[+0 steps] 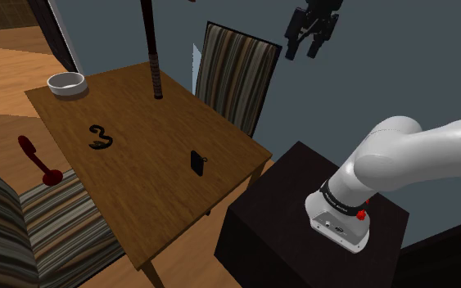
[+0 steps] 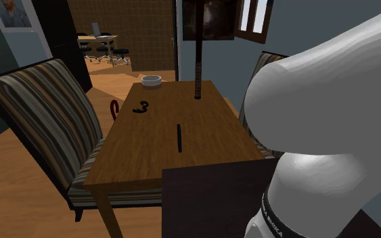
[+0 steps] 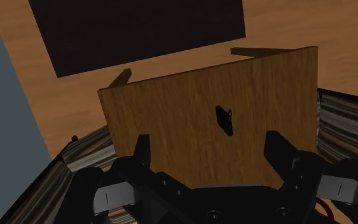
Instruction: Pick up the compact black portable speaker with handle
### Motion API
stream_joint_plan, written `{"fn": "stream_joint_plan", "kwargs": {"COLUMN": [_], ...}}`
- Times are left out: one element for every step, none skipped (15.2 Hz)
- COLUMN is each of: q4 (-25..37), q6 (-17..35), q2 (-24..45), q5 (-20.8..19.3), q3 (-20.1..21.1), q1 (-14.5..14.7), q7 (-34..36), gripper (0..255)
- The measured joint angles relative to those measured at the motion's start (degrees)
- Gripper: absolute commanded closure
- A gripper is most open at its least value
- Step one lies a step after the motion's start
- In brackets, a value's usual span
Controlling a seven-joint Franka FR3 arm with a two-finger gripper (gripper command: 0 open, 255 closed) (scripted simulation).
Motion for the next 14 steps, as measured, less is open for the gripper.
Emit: {"fn": "stream_joint_plan", "kwargs": {"q4": [0.0, -0.3, -1.2, -2.1, -2.7, -3.4, -3.8, -4.6, -5.1, -5.4, -5.5, -5.8, -6.0, -6.5], "q6": [0.0, 0.7, 2.0, 3.3, 5.0, 6.5, 7.8, 9.5, 11.0, 12.7, 14.1, 15.8, 17.5, 18.7], "q2": [0.0, 0.6, 1.3, 2.1, 3.5, 4.7, 6.1, 7.4, 8.8, 10.6, 12.2, 14.1, 16.0, 17.1], "q5": [0.0, 0.1, 0.4, 0.6, 0.9, 1.0, 1.0, 1.3, 1.5, 1.5, 1.5, 1.8, 1.9, 1.9], "q3": [0.0, 0.3, 0.8, 1.2, 1.8, 2.1, 2.4, 3.0, 3.5, 3.8, 4.1, 4.7, 5.2, 5.5], "q1": [0.0, 0.1, 0.3, 0.5, 0.8, 0.9, 1.0, 1.3, 1.5, 1.6, 1.7, 2.0, 2.2, 2.3], "q7": [0.0, 0.1, 0.4, 0.4, 0.8, 0.7, 0.7, 1.0, 1.1, 1.1, 1.0, 1.4, 1.6, 1.6], "gripper": [0, 0, 0, 0, 0, 0, 0, 0, 0, 0, 0, 0, 0, 0]}}
